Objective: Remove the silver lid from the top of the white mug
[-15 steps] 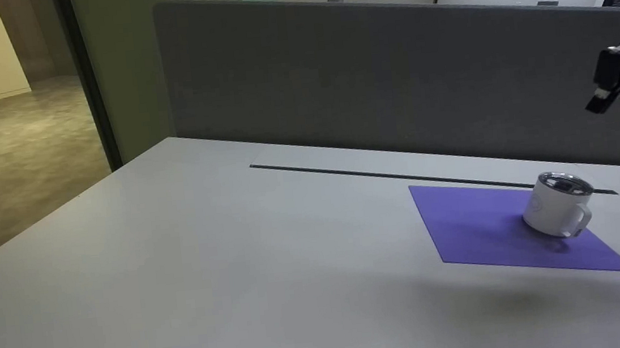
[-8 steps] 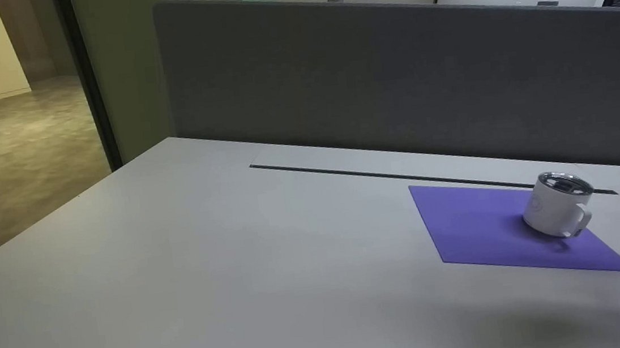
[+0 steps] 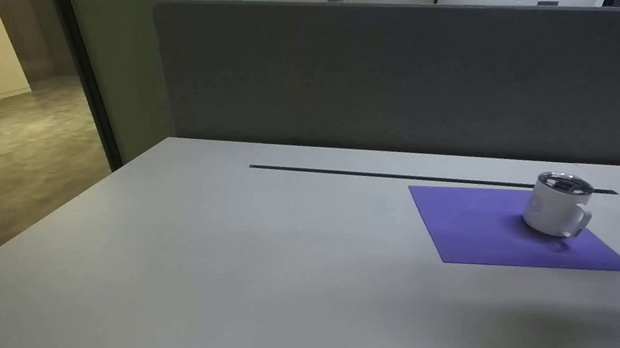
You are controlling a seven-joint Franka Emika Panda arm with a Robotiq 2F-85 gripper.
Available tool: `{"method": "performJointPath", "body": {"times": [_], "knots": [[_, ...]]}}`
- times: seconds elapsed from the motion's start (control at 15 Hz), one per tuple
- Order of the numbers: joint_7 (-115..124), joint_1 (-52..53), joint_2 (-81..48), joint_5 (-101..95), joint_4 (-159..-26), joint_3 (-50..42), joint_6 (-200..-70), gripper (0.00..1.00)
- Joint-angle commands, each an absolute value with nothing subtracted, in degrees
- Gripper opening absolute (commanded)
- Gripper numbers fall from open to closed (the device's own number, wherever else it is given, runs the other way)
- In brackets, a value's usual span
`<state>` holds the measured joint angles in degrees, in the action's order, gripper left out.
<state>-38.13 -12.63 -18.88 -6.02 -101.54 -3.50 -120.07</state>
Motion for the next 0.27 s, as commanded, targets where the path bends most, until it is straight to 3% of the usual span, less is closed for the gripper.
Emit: {"method": "performJointPath", "body": {"times": [0.0,0.2], "knots": [[-38.1,-12.4,-19.0,-5.9,-101.4,-3.8,-120.2,1.00],[-38.0,-12.4,-19.2,-5.9,-101.4,-3.8,-120.4,1.00]]}}
